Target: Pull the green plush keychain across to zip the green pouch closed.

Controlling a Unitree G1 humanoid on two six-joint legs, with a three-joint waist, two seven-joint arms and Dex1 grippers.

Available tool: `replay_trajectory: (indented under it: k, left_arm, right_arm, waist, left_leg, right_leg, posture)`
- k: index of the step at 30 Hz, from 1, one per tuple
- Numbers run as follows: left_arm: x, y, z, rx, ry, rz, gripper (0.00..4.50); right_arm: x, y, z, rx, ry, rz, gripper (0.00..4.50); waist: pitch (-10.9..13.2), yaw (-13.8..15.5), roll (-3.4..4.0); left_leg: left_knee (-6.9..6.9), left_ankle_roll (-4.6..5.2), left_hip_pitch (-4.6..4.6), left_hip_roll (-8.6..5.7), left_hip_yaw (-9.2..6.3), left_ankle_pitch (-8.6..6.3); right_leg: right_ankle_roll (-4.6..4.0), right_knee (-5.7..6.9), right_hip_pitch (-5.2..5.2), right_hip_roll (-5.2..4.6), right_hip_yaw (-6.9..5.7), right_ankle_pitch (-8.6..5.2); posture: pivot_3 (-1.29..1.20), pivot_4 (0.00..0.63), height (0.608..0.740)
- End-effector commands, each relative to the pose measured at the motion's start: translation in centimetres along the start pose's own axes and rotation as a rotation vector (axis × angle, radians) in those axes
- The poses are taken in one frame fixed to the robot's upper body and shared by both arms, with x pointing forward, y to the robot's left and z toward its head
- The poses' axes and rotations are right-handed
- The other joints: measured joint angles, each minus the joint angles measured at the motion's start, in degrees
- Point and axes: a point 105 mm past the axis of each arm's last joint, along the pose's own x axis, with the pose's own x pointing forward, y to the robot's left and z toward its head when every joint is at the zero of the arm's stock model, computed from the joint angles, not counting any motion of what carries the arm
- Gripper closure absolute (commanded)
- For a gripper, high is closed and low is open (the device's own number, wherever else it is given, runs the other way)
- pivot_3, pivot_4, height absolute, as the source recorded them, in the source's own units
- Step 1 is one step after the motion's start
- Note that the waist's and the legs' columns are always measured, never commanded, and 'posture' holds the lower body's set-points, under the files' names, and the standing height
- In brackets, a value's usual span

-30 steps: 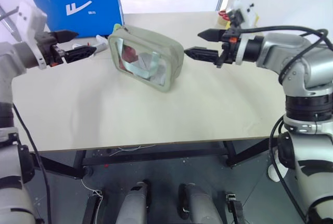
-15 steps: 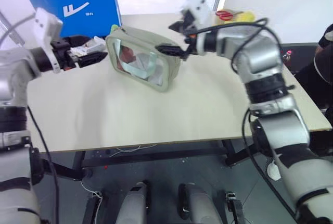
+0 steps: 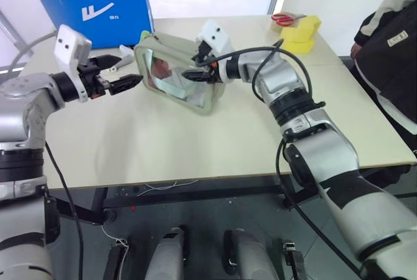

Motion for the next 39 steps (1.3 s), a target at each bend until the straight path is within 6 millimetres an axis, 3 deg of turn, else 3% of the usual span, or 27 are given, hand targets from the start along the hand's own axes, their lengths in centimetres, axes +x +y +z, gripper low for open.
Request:
replay_trajectory:
  k: [1,2,5,8,14,20,24,27,30,33,39]
  left_arm:
    - [-0.7,0.0,1.7,0.038,-0.045,0.014,0.0]
    - [-0.7,0.1,1.6,0.033,-0.045,0.016,0.0]
    - [-0.5,-0.1,1.2,0.028,-0.035,0.011,0.0]
    - [-0.6,-0.2,1.1,0.031,-0.027,0.007,0.0]
    - [-0.6,-0.1,1.0,0.022,-0.027,0.009,0.0]
    - [-0.1,-0.4,0.8,0.02,-0.023,-0.008,0.0]
    - [0.1,-0.6,1.0,0.022,-0.026,-0.018,0.0]
    - [0.0,-0.6,0.9,0.021,-0.023,-0.018,0.0]
    - [-0.1,-0.5,0.7,0.02,-0.019,-0.015,0.0]
    - [0.4,-0.9,0.9,0.023,-0.024,-0.031,0.0]
    - [0.7,-1.0,1.0,0.027,-0.026,-0.037,0.0]
  right_arm:
    - [-1.1,-1.0,1.8,-0.091,-0.039,-0.013,4.0]
    - [-1.4,-1.1,1.8,-0.098,-0.039,-0.012,4.48]
    - [-3.3,-1.6,1.5,-0.185,-0.032,0.011,4.48]
    - [-5.8,-0.7,1.2,-0.264,-0.025,0.14,4.48]
    - [-10.0,-0.1,-0.6,-0.225,0.009,0.233,4.48]
    - [-10.7,0.7,-1.9,-0.214,0.004,0.254,4.48]
    - [-10.6,-0.3,-3.2,-0.225,0.058,0.179,2.82]
    - [-11.0,-1.0,-1.5,-0.274,0.047,0.115,1.38]
    - [-10.7,-0.6,0.5,-0.26,-0.004,0.109,1.38]
    - [-8.5,-0.3,2.3,-0.243,-0.038,0.061,1.38]
    - [-6.3,0.5,1.2,-0.239,0.008,0.057,1.38]
  waist:
    - [0.0,0.02,0.0]
    - [0.0,0.05,0.0]
    - [0.0,0.21,0.0]
    - [0.0,0.43,0.0]
    - [0.0,0.21,0.0]
    - [0.0,0.08,0.0]
    - [0.0,0.22,0.0]
    - [0.0,0.26,0.0]
    - [0.0,0.28,0.0]
    - [0.0,-0.08,0.0]
    - [0.0,0.48,0.0]
  left_leg:
    - [0.0,0.0,0.0,0.0,0.0,0.0]
    - [0.0,0.0,0.0,0.0,0.0,0.0]
    - [0.01,0.0,0.0,0.0,-0.01,0.0]
    - [0.11,0.04,-0.05,-0.02,-0.01,-0.03]
    - [0.22,0.11,-0.01,0.0,0.0,-0.08]
    - [0.26,0.13,0.01,0.01,0.02,-0.09]
    - [0.3,0.13,0.0,0.02,0.01,-0.09]
    - [0.32,0.14,0.0,0.01,0.02,-0.11]
    - [0.33,0.14,0.0,0.01,0.01,-0.11]
    - [0.32,0.14,0.02,0.03,0.02,-0.11]
    - [0.37,0.15,-0.02,0.01,0.01,-0.11]
  right_leg:
    - [0.0,0.0,0.0,0.0,0.0,0.0]
    - [0.0,0.0,0.0,0.0,0.0,0.0]
    - [0.0,0.0,0.01,0.0,-0.01,0.0]
    - [0.01,0.0,0.02,-0.01,-0.01,-0.01]
    - [0.02,0.03,0.09,0.01,-0.01,-0.01]
    - [0.03,0.04,0.11,0.01,-0.01,-0.01]
    - [0.03,0.04,0.12,0.01,-0.01,-0.01]
    - [0.03,0.04,0.13,0.0,-0.01,-0.01]
    - [0.03,0.04,0.13,0.0,-0.01,-0.02]
    - [0.03,0.08,0.12,0.01,0.0,-0.01]
    - [0.03,0.11,0.13,-0.01,-0.02,-0.02]
  posture:
    - [0.0,0.15,0.74]
    - [0.0,0.15,0.74]
    - [0.0,0.15,0.74]
    - [0.0,0.15,0.74]
    - [0.0,0.15,0.74]
    - [0.0,0.15,0.74]
    - [0.0,0.15,0.74]
    - [0.0,0.15,0.74]
    - [0.0,0.15,0.74]
    - [0.0,0.15,0.74]
    - [0.0,0.15,0.74]
